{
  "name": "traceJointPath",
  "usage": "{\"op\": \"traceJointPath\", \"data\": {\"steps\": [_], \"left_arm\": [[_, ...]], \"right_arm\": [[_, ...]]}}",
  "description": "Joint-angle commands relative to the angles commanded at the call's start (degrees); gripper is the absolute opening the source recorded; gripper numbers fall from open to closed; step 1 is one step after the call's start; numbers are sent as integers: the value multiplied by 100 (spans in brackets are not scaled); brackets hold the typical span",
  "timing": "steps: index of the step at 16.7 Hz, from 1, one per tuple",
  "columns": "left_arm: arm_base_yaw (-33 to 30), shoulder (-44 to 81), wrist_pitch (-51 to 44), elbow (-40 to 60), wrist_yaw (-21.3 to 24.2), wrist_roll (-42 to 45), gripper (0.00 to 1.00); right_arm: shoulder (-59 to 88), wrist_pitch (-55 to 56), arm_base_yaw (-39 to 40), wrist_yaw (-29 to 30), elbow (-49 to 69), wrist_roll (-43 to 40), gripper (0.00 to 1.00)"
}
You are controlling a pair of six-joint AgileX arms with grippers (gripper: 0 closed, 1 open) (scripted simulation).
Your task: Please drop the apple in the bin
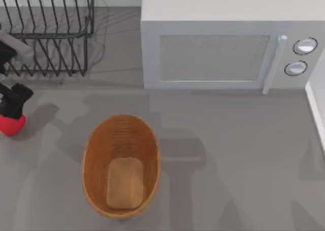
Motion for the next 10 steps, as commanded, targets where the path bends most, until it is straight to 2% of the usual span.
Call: {"op": "traceJointPath", "data": {"steps": [4,10], "left_arm": [[-5,411,-212,337,5,173,100],[-25,407,-182,306,5,166,100]], "right_arm": [[0,0,0,0,0,0,100],[0,0,0,0,0,0,100]]}}
